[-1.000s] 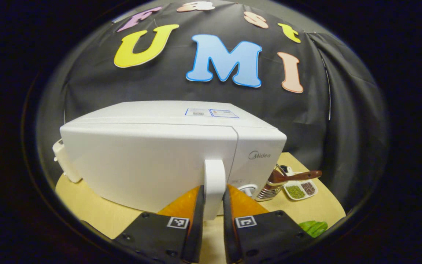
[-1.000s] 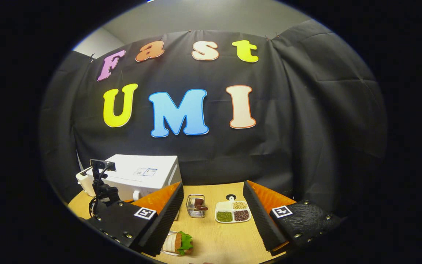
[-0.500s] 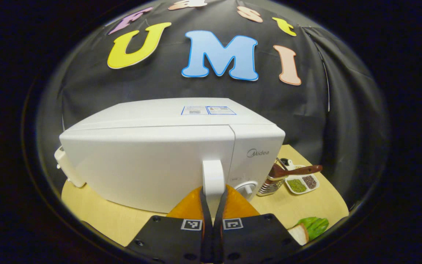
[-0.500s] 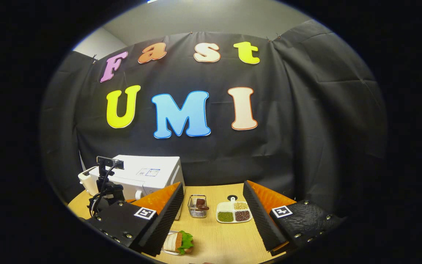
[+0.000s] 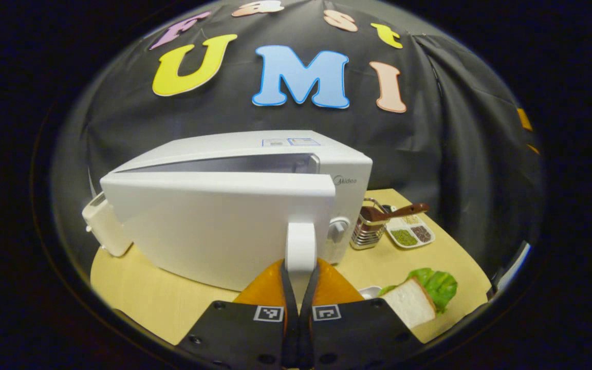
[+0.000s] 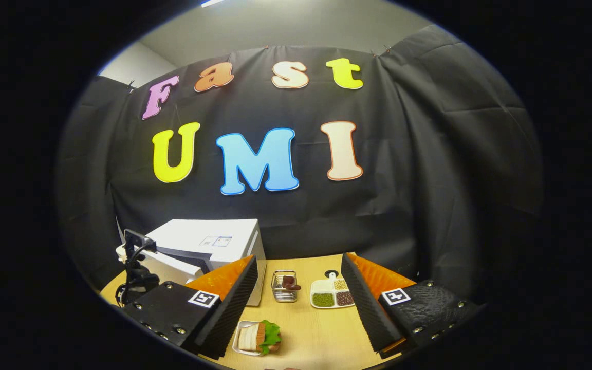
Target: Open the microwave oven with the left hand, put the food in, and close the microwave oven.
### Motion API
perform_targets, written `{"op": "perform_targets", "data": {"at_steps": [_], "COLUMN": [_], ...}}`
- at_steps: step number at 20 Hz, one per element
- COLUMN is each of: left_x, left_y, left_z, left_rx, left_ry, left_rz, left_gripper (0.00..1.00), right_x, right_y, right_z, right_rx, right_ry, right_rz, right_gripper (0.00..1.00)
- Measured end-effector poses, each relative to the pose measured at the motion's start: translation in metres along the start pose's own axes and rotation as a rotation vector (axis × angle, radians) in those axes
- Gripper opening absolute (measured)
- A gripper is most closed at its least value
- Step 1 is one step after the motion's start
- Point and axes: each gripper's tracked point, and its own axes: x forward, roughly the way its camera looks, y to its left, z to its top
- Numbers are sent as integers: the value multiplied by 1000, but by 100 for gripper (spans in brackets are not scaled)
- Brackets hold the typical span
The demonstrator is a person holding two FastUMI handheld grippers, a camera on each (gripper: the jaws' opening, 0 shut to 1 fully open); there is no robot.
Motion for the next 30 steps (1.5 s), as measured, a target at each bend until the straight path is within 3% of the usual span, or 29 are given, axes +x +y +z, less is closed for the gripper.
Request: {"op": "perform_targets", "data": {"at_steps": [8, 11, 16, 25, 30], "left_x": [-96, -133, -184, -245, -254], "left_y": [38, 63, 123, 255, 309], "left_z": [-51, -70, -95, -122, -129], "left_rx": [-8, -9, 11, -6, -82], "left_ry": [39, 55, 50, 41, 25], "left_rz": [28, 7, 38, 169, 95], "left_gripper": [6, 6, 6, 6, 6], "right_x": [-25, -35, -41, -36, -24], "right_y": [47, 68, 97, 140, 143], "right_z": [-13, -17, -28, -48, -66], "right_rx": [33, 14, -10, -53, -80], "right_ry": [13, 10, 18, 66, 108], "right_rz": [60, 84, 121, 189, 203], "right_gripper": [99, 99, 99, 99, 99]}}
